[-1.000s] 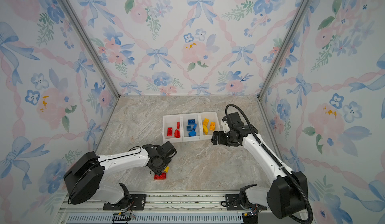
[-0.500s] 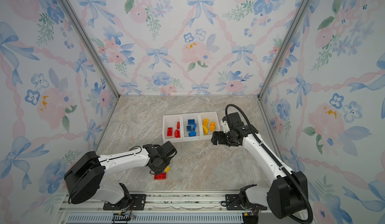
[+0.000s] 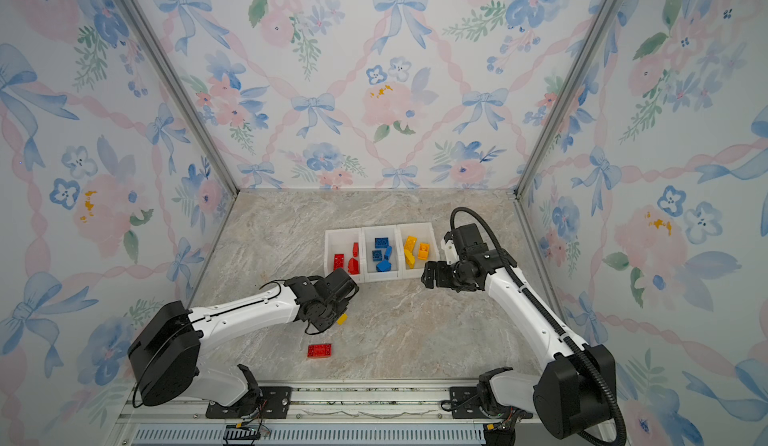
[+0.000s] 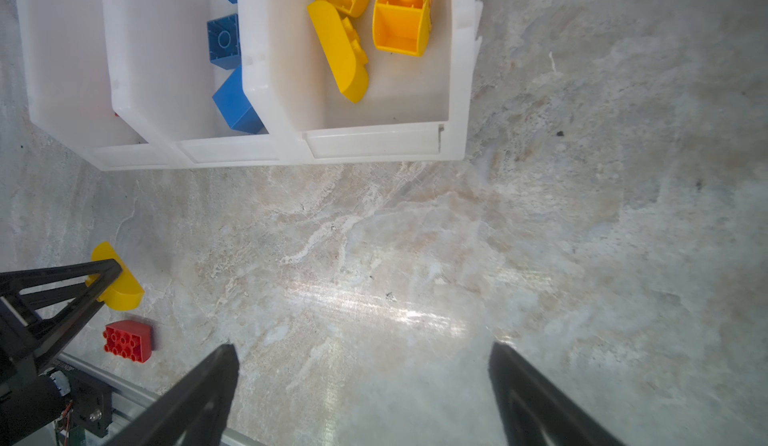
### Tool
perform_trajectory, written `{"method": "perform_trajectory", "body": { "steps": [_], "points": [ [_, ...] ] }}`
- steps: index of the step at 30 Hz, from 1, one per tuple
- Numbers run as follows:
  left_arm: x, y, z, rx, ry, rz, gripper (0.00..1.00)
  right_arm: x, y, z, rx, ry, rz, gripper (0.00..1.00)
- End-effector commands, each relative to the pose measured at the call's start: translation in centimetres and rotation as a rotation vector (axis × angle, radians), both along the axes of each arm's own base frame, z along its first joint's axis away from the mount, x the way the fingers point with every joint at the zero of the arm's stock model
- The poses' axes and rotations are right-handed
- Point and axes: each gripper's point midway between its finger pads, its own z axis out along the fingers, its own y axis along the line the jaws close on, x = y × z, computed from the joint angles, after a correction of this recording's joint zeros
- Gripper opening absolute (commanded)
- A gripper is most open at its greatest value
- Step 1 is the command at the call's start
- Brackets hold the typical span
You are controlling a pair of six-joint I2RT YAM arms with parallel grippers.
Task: Sort the legos into containers by color
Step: 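Lower the left gripper onto the yellow curved brick and close on it, then carry the yellow curved brick with the left gripper over the yellow compartment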
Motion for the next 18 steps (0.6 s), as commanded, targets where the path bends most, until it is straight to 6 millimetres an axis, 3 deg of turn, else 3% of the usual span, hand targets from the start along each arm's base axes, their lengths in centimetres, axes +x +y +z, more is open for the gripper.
{"method": "perform_trajectory", "body": {
  "steps": [1,18],
  "points": [
    [1.5,-0.7,1.4,0.047,-0.060,-0.080,0.19,-0.7,-0.4,0.0,0.002,0.014,-0.007,0.97],
    [7.5,-7.4,8.1,0.092,-0.266,-0.315,0.15,-1.5,-1.3,-0.7,0.022,0.031,-0.057,0.97]
  ]
}}
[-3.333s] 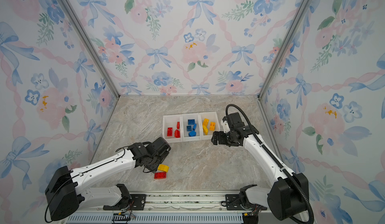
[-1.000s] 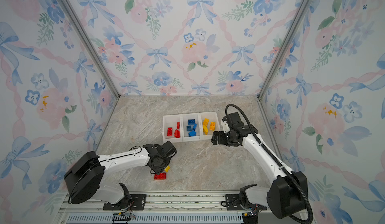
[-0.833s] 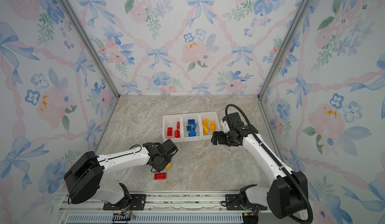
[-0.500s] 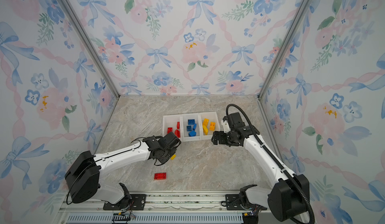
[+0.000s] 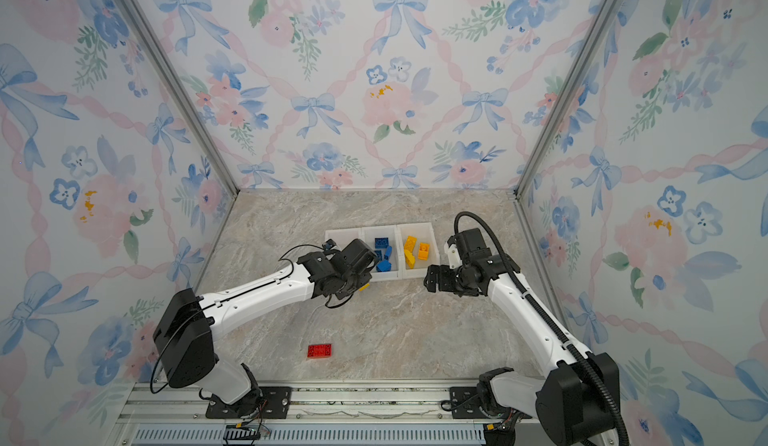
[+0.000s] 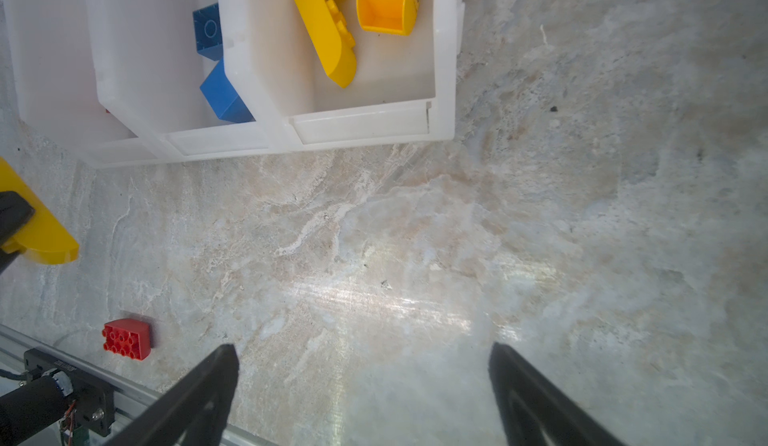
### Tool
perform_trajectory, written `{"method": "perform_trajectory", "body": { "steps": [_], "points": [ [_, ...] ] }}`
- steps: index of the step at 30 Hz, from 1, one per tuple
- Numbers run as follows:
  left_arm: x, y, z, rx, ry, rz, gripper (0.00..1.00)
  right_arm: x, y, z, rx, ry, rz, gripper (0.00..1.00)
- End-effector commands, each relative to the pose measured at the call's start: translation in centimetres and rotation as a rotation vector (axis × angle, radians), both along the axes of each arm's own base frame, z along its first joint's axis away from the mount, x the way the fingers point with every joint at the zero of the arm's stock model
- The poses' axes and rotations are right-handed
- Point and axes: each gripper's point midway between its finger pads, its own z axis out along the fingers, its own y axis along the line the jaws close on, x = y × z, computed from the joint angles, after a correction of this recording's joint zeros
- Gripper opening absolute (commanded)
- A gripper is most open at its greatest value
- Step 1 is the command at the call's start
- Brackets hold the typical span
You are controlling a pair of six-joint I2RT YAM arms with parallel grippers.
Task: Sort the legos into containers by color
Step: 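Carry the yellow curved brick with the left gripper over the yellow compartment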
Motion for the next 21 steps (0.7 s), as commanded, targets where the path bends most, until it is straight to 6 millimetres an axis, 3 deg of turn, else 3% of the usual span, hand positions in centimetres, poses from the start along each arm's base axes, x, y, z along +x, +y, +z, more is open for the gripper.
{"method": "perform_trajectory", "body": {
  "steps": [1,8,21],
  "points": [
    [1.2,-1.1,1.0,0.061,-0.050,-0.071,0.15,-0.7,-0.4,0.0,0.013,0.014,-0.024,0.97],
    [3.3,-4.7,2.4,0.073,-0.099,-0.161,0.16,-1.1,-1.0,-0.3,0.016,0.015,-0.047,0.97],
    [7.4,-11.3,2.7,0.081,-0.153,-0.297,0.15,-1.7,-1.6,0.0,0.024,-0.005,-0.086,0.97]
  ]
}}
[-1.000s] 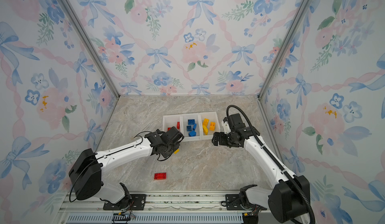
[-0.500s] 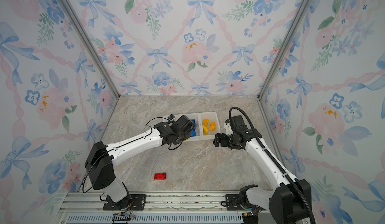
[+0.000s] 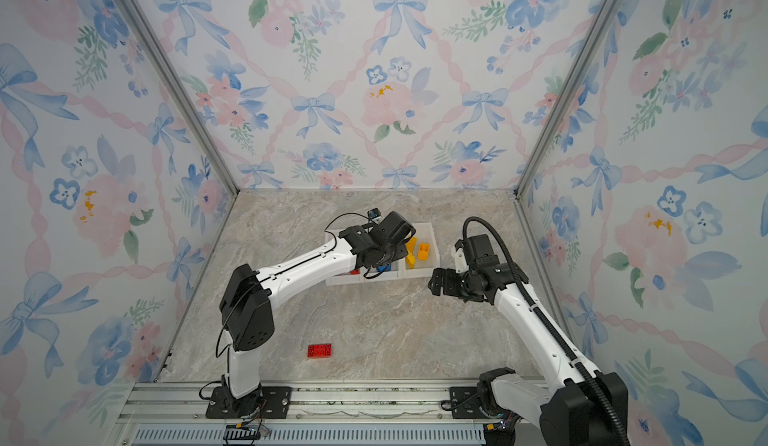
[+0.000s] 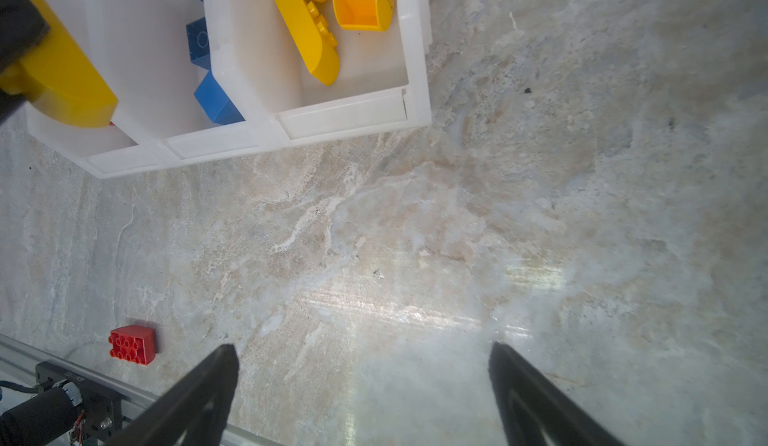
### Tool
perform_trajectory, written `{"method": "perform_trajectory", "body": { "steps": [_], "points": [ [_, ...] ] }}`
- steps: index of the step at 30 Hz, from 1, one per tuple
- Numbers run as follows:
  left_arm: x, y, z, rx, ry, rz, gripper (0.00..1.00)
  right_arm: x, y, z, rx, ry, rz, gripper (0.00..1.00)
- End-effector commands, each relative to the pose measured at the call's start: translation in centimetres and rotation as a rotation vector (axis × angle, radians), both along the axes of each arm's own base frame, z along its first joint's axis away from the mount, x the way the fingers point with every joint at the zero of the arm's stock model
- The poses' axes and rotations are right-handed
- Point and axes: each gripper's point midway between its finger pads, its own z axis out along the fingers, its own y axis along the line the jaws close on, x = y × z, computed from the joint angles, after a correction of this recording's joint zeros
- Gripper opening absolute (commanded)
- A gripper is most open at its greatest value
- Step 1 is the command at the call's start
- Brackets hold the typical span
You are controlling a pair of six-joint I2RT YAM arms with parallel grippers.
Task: Sort the legos into containers by color
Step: 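Carry the yellow curved brick with the left gripper over the yellow compartment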
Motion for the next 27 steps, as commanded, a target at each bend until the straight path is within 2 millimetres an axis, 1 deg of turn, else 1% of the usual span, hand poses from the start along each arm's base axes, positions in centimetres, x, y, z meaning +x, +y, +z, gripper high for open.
{"method": "perform_trajectory", "body": {
  "steps": [1,12,16,19,23,27],
  "points": [
    [0.4,-1.5,-0.2,0.031,-0.013,-0.067,0.15,-0.7,-0.6,-0.2,0.006,0.012,-0.032,0.97],
    [2.8,-5.8,-1.9,0.034,-0.028,-0.168,0.15,-0.9,-1.2,0.3,0.008,-0.008,-0.060,0.97],
    [3.7,-7.2,-3.5,0.021,-0.007,-0.203,0.15,-1.0,-1.4,0.3,0.007,-0.008,-0.068,0.97],
    [4.4,-7.6,-4.8,0.026,0.005,-0.212,0.15,-1.1,-1.5,0.4,0.008,-0.010,-0.071,0.97],
    [5.4,-7.5,-6.2,0.043,0.012,-0.208,0.15,-1.0,-1.7,0.5,0.006,-0.012,-0.075,0.97],
    [6.6,-7.1,-6.9,0.054,0.007,-0.200,0.17,-1.0,-1.7,0.5,0.008,-0.010,-0.073,0.97]
  ]
}}
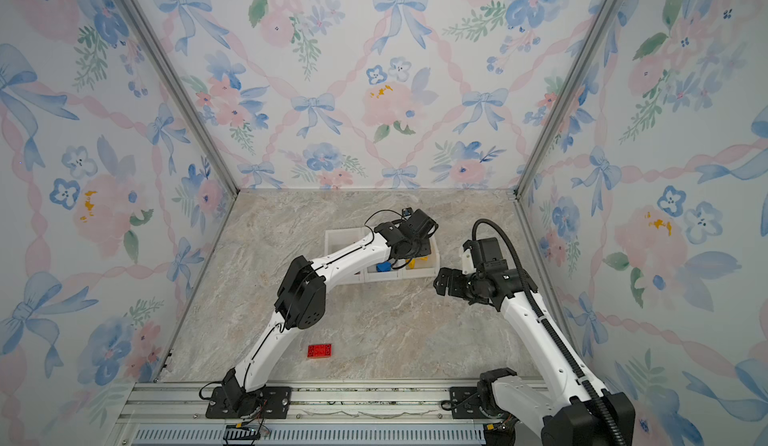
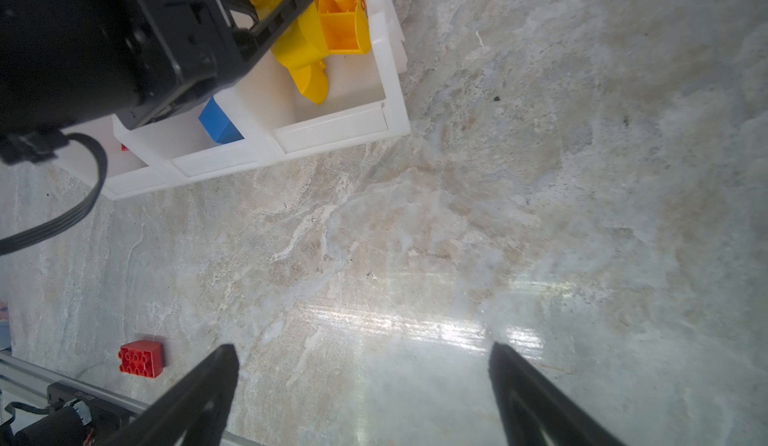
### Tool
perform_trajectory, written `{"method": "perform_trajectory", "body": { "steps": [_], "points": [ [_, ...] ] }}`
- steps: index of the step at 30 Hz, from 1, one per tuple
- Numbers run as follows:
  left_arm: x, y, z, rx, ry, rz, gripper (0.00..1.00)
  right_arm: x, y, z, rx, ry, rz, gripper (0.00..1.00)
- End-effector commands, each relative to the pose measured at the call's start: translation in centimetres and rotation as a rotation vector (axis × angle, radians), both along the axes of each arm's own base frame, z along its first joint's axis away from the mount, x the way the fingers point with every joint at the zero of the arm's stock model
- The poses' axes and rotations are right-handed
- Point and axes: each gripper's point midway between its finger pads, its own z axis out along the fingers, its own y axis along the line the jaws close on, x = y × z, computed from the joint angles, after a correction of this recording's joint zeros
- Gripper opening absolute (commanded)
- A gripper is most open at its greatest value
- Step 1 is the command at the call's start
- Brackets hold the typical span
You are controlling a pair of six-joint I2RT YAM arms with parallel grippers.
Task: Sort the legos into containers by color
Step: 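Carry the yellow curved brick with the left gripper over the yellow compartment, then open the left gripper to drop the yellow curved brick into the compartment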
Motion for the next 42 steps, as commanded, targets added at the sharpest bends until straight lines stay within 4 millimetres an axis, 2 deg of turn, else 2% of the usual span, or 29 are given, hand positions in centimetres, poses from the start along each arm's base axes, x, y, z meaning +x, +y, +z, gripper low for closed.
{"method": "perform_trajectory", "body": {
  "steps": [1,2,7,11,18,23,28,35,42],
  "points": [
    [1.3,0.5,-0.2,0.013,-0.013,-0.006,0.19,-0.7,-0.5,-0.4,-0.006,0.029,-0.014,0.97],
    [1.4,0.5,-0.2,0.012,-0.012,-0.004,0.21,-0.6,-0.5,-0.4,-0.005,0.028,-0.014,0.97],
    [2.1,0.6,0.3,0.003,-0.024,-0.004,0.53,-0.5,-0.5,-0.4,-0.003,0.030,-0.011,0.97],
    [2.1,0.6,1.0,-0.005,-0.033,-0.004,0.62,-0.3,-0.4,-0.4,-0.001,0.031,-0.010,0.97],
    [1.8,0.7,3.5,-0.026,-0.062,-0.010,0.65,-0.1,-0.3,-0.2,0.005,0.025,-0.009,0.97],
    [0.8,1.5,5.1,-0.025,-0.073,-0.009,0.66,0.0,-0.2,-0.1,0.008,0.021,-0.008,0.97],
    [-1.0,3.2,5.9,-0.001,-0.063,0.000,0.68,0.0,-0.2,0.2,0.008,0.014,-0.005,0.97],
    [-4.0,6.0,5.6,0.044,-0.035,0.015,0.71,-0.2,-0.1,0.2,0.012,0.017,-0.001,0.97],
    [-6.5,9.6,5.8,0.062,-0.027,0.071,0.73,-0.3,0.1,0.3,0.022,0.018,0.004,0.97]
  ]
}}
